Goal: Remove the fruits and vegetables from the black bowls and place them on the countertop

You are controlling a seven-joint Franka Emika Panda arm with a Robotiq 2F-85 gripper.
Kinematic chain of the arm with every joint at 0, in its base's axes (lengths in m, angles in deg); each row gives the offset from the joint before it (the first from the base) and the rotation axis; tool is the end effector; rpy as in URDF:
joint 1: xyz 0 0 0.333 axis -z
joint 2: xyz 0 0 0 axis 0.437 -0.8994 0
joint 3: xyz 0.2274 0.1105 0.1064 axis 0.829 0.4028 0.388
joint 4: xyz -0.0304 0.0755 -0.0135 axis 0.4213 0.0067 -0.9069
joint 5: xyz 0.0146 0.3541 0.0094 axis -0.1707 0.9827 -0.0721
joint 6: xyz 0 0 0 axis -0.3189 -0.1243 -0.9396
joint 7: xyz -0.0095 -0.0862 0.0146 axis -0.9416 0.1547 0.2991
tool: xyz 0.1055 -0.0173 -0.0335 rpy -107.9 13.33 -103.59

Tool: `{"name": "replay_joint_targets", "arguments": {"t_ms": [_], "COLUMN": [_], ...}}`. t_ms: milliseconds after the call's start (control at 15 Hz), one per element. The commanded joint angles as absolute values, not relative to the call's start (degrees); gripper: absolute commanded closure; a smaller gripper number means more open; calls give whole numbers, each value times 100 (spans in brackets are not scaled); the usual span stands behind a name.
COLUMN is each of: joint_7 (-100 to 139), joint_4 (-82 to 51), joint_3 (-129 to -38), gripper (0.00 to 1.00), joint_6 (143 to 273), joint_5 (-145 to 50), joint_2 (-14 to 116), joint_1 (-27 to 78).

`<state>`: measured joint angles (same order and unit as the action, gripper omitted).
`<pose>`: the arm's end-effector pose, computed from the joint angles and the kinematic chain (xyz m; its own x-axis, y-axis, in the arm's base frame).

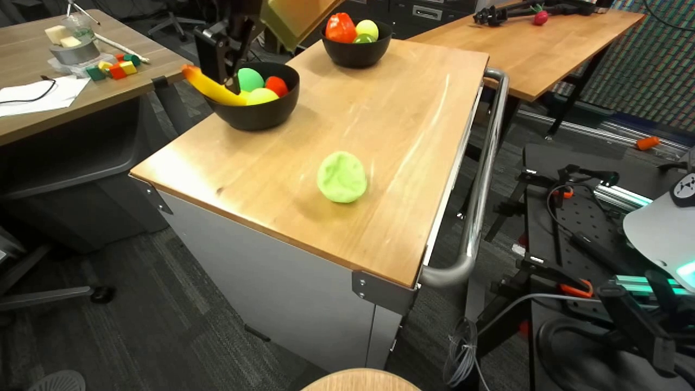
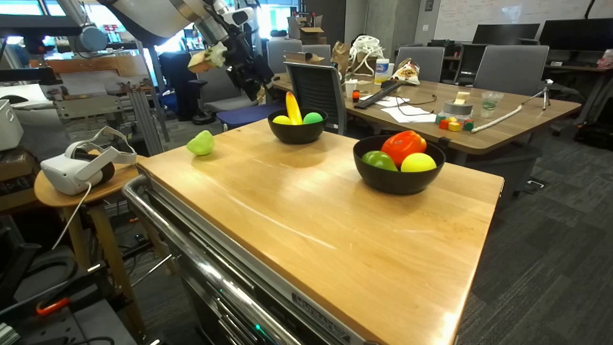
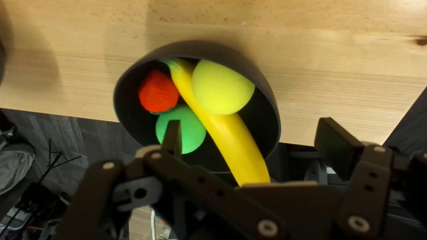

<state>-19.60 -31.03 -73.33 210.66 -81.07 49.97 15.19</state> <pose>0.5768 0.1674 0.3516 0.9159 0.0219 0.4007 -0.0907 -0.9614 0.2599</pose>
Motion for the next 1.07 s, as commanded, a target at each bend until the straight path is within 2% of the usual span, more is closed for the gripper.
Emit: {"name": "replay_joint_targets", "arguments": {"t_ms": [0, 400, 467, 533, 667, 1000], "joint_7": [-1364, 105, 362, 586, 1045, 1624], "joint_4": [-1683, 48, 287, 505, 933, 1776], "joint_3": [-7523, -7847, -7847, -7843, -7796, -7876], "gripper": [0, 0, 3, 26, 30, 70], "joint_6": [20824, 20253, 20119, 19971, 19551, 18453], "joint_5": [-7748, -7081, -6927, -6778, -6448, -6162], "joint_2": [3892, 2899, 2793, 2690, 2506, 2081], "joint_1": [1349, 1230, 1255, 1278, 1327, 1305]}}
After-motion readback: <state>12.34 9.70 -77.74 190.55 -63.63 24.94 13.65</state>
